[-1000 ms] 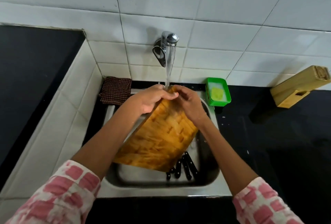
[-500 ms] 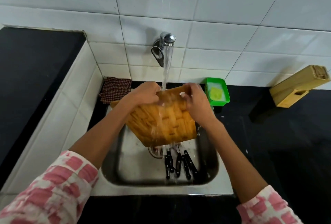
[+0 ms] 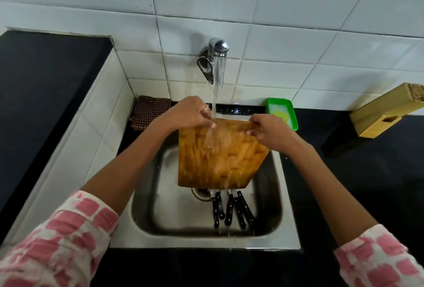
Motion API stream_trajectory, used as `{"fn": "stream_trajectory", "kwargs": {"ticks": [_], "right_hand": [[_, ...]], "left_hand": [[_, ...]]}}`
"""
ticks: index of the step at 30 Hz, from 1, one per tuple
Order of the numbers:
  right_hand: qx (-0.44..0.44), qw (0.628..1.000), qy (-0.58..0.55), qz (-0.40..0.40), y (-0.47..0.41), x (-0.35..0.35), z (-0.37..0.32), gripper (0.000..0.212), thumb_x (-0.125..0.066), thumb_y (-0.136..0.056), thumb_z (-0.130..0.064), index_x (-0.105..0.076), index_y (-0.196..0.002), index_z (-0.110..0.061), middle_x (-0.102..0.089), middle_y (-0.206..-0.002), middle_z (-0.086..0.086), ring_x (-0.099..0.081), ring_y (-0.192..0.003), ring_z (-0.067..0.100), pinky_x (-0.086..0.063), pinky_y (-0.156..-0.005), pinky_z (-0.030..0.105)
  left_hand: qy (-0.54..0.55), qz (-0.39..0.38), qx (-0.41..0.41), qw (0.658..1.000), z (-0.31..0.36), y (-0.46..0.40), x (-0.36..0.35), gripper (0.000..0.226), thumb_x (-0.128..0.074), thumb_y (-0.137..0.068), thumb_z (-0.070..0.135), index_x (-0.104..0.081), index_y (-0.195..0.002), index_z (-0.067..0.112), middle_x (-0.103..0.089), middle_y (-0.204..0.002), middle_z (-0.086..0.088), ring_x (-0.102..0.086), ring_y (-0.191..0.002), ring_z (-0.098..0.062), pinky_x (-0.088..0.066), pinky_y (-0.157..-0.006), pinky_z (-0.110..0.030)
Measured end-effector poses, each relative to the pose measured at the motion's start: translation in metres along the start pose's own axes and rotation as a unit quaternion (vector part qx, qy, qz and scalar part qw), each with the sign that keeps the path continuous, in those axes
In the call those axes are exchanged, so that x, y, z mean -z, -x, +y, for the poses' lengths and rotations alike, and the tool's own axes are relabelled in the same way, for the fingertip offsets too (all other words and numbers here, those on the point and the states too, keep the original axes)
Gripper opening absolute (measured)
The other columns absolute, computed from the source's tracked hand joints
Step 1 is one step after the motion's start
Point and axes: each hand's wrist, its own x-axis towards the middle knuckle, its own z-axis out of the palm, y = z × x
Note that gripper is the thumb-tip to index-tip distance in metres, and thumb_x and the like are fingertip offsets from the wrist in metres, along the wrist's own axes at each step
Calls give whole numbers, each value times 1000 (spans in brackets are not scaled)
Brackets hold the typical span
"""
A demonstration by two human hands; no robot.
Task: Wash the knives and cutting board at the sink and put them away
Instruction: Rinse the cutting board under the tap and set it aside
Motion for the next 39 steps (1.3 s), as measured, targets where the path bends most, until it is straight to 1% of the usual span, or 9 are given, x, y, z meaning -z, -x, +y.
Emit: {"fn": "stream_trajectory", "kwargs": {"ticks": [6, 9, 15, 17, 20, 25, 28, 32, 39], "right_hand": [[75, 991, -109, 14, -4, -6, -19, 22, -51, -95, -25, -58, -101, -5, -57, -84, 4, -54, -78, 20, -39, -68, 31], [79, 987, -132, 50, -5, 2, -12, 23, -50, -95, -24, -61, -104, -6, -60, -89, 2, -54, -81, 14, -42, -72, 26], [75, 988, -136, -6, -36, 23, -8, 24, -49, -95, -24, -60, -101, -5, -61, -95, 7, -54, -89, 20, -43, -78, 29], [56, 988, -137, -47, -50, 24, -11, 26, -48, -96, -27, -60, -104, -5, -61, -103, 12, -56, -96, 25, -45, -86, 39], [47, 989, -116, -78, -66, 15, -18, 27, -48, -95, -27, -61, -108, -7, -61, -110, 13, -54, -104, 27, -41, -87, 34], [49, 987, -142, 50, -69, -48, -49, 41, -47, -95, -20, -45, -134, -7, -47, -139, 15, -40, -131, 28, -27, -113, 43], [21, 966, -233, 108, -42, -108, -99, 57, -33, -98, -29, -15, -147, -4, -12, -156, 15, -4, -146, 24, 0, -116, 34], [17, 964, -242, 112, 12, -170, -130, 58, -14, -94, -38, -6, -147, -15, 2, -154, -3, 5, -144, 9, 6, -117, 35], [-102, 975, -189, 48, 16, -181, -112, 64, 3, -88, -42, -1, -149, -21, 1, -158, 2, 8, -145, 17, 3, -119, 45]], "left_hand": [[-2, 4, -36, 999, 27, -17, -6, 25, -72, -78, 25, -73, -98, 10, -69, -86, 3, -56, -69, 1, -39, -64, -8], [174, -33, 19, 984, 12, -12, 8, 34, -64, -82, 35, -69, -104, 9, -70, -97, -4, -64, -83, -16, -53, -82, -27], [538, -29, 46, 841, -3, -4, -23, 56, -40, -83, 63, -66, -86, 14, -71, -80, -1, -68, -79, -17, -55, -82, -36], [555, -11, 55, 830, -8, -5, -28, 61, -60, -69, 65, -65, -102, 14, -71, -97, -6, -68, -94, -22, -55, -86, -39], [576, 25, 85, 813, -18, -4, -35, 38, -49, -92, 42, -62, -109, 10, -67, -106, -13, -64, -100, -28, -53, -90, -42], [623, 102, 135, 764, -37, 14, -56, 49, -38, -95, 46, -60, -116, 7, -70, -104, -10, -68, -97, -23, -55, -84, -38], [676, 131, 147, 710, -45, 28, -62, 54, -28, -98, 45, -72, -98, 14, -73, -93, -3, -70, -88, -16, -57, -78, -31], [728, 198, 142, 641, -61, 43, -64, 68, -24, -97, 49, -78, -72, 18, -75, -83, -3, -72, -79, -15, -53, -73, -36], [759, 341, 171, 528, -97, 69, -77, 50, -38, -92, 57, -64, -110, 17, -67, -113, -8, -61, -106, -26, -48, -91, -48]]}}
